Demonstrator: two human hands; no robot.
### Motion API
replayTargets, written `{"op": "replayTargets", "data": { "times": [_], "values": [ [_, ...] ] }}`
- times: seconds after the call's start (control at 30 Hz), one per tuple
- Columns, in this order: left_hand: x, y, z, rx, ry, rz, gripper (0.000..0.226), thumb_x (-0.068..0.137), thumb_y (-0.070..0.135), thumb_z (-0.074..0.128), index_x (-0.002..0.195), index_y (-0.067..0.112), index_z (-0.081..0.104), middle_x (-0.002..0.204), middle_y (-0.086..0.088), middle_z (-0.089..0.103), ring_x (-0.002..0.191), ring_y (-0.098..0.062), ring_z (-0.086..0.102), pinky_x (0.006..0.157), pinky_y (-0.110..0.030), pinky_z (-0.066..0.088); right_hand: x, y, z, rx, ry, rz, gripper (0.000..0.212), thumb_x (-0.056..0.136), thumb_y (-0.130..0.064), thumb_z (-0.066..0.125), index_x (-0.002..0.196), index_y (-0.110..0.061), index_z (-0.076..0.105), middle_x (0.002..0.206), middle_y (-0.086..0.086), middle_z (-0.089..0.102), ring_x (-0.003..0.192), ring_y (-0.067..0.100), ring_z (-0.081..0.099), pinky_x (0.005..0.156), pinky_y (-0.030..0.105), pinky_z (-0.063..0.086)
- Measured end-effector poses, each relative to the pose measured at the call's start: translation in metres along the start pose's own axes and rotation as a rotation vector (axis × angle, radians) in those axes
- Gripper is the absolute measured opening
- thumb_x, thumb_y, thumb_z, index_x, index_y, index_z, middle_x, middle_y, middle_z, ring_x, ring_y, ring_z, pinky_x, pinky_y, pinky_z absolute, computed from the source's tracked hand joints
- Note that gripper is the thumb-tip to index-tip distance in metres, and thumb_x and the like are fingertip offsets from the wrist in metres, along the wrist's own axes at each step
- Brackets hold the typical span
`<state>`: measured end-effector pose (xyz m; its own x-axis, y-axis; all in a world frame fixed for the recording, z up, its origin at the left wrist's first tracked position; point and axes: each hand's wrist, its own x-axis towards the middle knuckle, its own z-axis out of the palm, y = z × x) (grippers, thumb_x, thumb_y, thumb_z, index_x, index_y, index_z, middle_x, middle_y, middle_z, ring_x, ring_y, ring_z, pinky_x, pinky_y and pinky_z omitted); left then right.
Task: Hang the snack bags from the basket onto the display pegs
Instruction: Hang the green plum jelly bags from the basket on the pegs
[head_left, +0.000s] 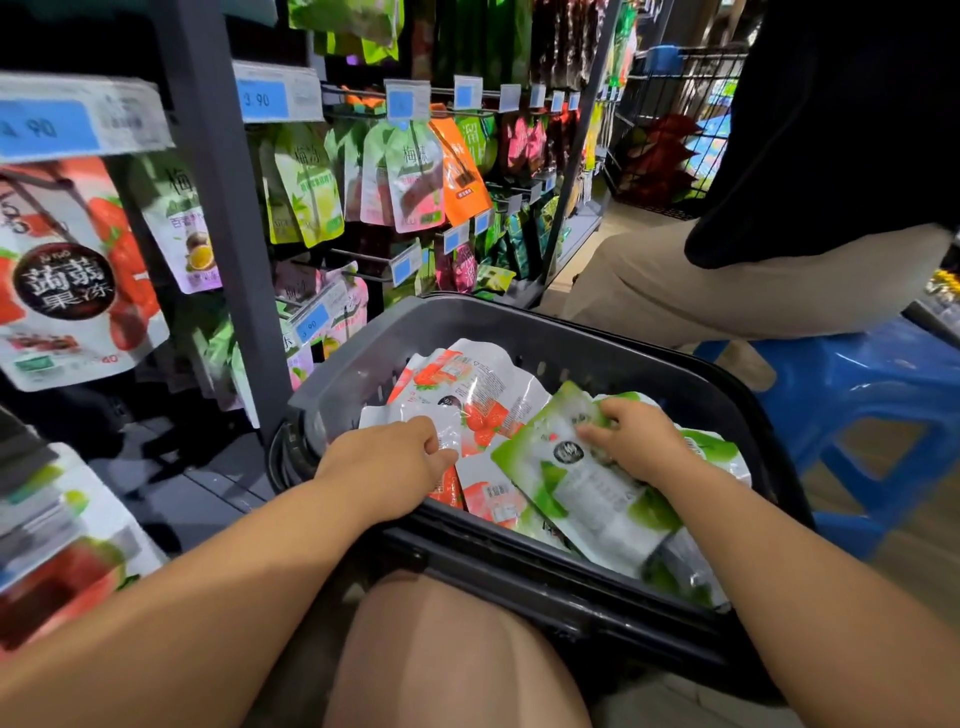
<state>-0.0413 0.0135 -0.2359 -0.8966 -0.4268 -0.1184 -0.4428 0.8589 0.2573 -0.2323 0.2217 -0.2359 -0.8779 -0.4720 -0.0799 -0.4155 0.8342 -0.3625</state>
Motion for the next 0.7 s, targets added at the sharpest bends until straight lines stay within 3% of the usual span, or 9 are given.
{"op": "replayTargets", "data": {
  "times": [0.1, 0.17, 0.3, 0.37, 0.43, 0.57, 0.7],
  "values": [
    [0.000, -0.001, 0.001, -0.009, -0.006, -0.002, 0.034, 0.097, 0.061, 0.032, 0.104, 0.033, 0.050, 0.098, 0.007, 0.060, 0.101, -0.024, 0.057, 0.077, -0.034, 0.039, 0.007, -0.008, 0.009, 0.014, 0.167, 0.003, 0.027, 0.092, -0.045, 0.064, 0.103, -0.021, 0.058, 0.101, 0.003, 0.064, 0.090, 0.025, 0.058, 0.070, 0.034, 0.045],
    [0.001, -0.002, 0.001, -0.015, -0.007, -0.001, 0.033, 0.097, 0.061, 0.032, 0.103, 0.033, 0.050, 0.097, 0.007, 0.061, 0.099, -0.023, 0.057, 0.077, -0.034, 0.039, 0.008, -0.012, 0.015, -0.086, 0.180, -0.017, 0.049, 0.086, -0.053, 0.067, 0.123, -0.024, 0.053, 0.118, 0.002, 0.059, 0.110, 0.025, 0.053, 0.086, 0.038, 0.047],
    [0.000, -0.002, -0.001, -0.009, 0.008, 0.024, 0.034, 0.098, 0.059, 0.032, 0.104, 0.031, 0.050, 0.094, 0.008, 0.059, 0.095, -0.021, 0.058, 0.075, -0.034, 0.040, -0.003, -0.024, 0.024, -0.254, -0.044, -0.034, 0.073, 0.073, -0.078, 0.062, 0.123, -0.026, 0.054, 0.126, 0.001, 0.054, 0.118, 0.024, 0.051, 0.092, 0.040, 0.047],
    [0.000, -0.002, -0.002, -0.005, 0.011, 0.027, 0.034, 0.098, 0.059, 0.032, 0.104, 0.031, 0.050, 0.093, 0.008, 0.059, 0.093, -0.021, 0.057, 0.075, -0.034, 0.040, -0.010, -0.029, 0.029, -0.303, -0.189, -0.026, 0.095, 0.060, -0.089, 0.060, 0.131, -0.026, 0.050, 0.131, 0.001, 0.050, 0.121, 0.025, 0.049, 0.097, 0.042, 0.046],
    [0.000, -0.003, -0.002, -0.008, 0.009, 0.024, 0.034, 0.098, 0.059, 0.032, 0.103, 0.031, 0.050, 0.092, 0.008, 0.058, 0.091, -0.020, 0.056, 0.074, -0.034, 0.040, -0.016, -0.031, 0.033, -0.354, -0.234, -0.017, 0.108, 0.053, -0.090, 0.063, 0.138, -0.026, 0.042, 0.135, 0.002, 0.045, 0.127, 0.027, 0.045, 0.101, 0.045, 0.044],
    [-0.001, -0.002, -0.001, -0.005, 0.008, 0.027, 0.034, 0.098, 0.059, 0.032, 0.105, 0.031, 0.050, 0.091, 0.008, 0.056, 0.090, -0.020, 0.055, 0.074, -0.034, 0.039, -0.019, -0.035, 0.035, -0.359, -0.207, -0.016, 0.090, 0.063, -0.066, 0.077, 0.134, -0.024, 0.041, 0.129, 0.003, 0.047, 0.118, 0.026, 0.050, 0.092, 0.041, 0.050],
    [-0.001, -0.002, -0.001, -0.007, 0.009, 0.032, 0.034, 0.099, 0.058, 0.032, 0.104, 0.030, 0.050, 0.091, 0.008, 0.056, 0.089, -0.020, 0.054, 0.072, -0.033, 0.037, -0.019, -0.037, 0.029, -0.297, -0.169, -0.013, 0.054, 0.071, -0.039, 0.070, 0.118, -0.022, 0.049, 0.110, 0.001, 0.056, 0.095, 0.023, 0.057, 0.075, 0.034, 0.052]
  ]
}}
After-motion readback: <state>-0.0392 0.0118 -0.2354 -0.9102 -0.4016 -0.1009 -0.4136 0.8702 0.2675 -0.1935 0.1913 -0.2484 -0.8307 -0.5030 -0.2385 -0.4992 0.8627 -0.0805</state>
